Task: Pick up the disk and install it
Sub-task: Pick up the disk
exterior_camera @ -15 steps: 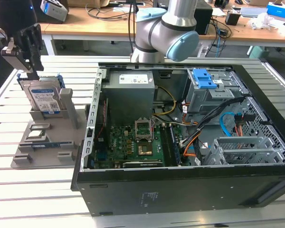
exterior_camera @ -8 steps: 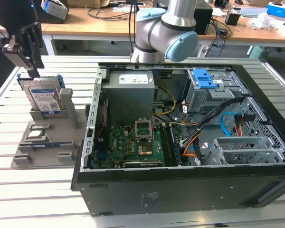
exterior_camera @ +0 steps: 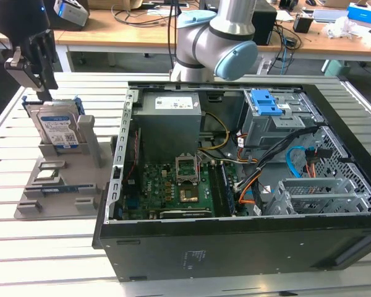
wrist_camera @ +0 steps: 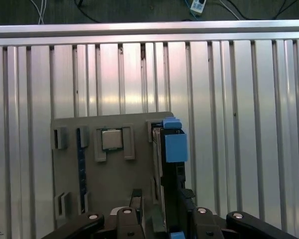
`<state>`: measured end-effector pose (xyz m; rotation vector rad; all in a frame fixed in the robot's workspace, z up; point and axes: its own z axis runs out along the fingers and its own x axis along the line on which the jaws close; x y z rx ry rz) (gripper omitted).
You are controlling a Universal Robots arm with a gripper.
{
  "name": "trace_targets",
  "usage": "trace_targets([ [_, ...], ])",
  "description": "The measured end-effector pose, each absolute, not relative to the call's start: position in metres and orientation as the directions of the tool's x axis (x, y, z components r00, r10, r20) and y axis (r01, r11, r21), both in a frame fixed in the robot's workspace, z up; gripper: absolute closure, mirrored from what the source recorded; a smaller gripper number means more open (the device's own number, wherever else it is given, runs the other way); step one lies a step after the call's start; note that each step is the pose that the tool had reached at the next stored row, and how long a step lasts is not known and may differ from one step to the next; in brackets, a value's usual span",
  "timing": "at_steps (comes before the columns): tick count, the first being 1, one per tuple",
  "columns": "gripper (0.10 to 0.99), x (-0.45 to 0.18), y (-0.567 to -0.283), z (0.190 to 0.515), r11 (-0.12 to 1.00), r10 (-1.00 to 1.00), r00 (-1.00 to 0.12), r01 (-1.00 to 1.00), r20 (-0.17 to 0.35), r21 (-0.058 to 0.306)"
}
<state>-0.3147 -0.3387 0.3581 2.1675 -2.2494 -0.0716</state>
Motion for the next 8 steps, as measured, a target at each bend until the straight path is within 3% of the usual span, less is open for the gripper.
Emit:
trace_targets([
  [8,0.667,-0.330,-0.328,0.343,0.034,-0.999,-0.035,-0.998,-0.020,0.045],
])
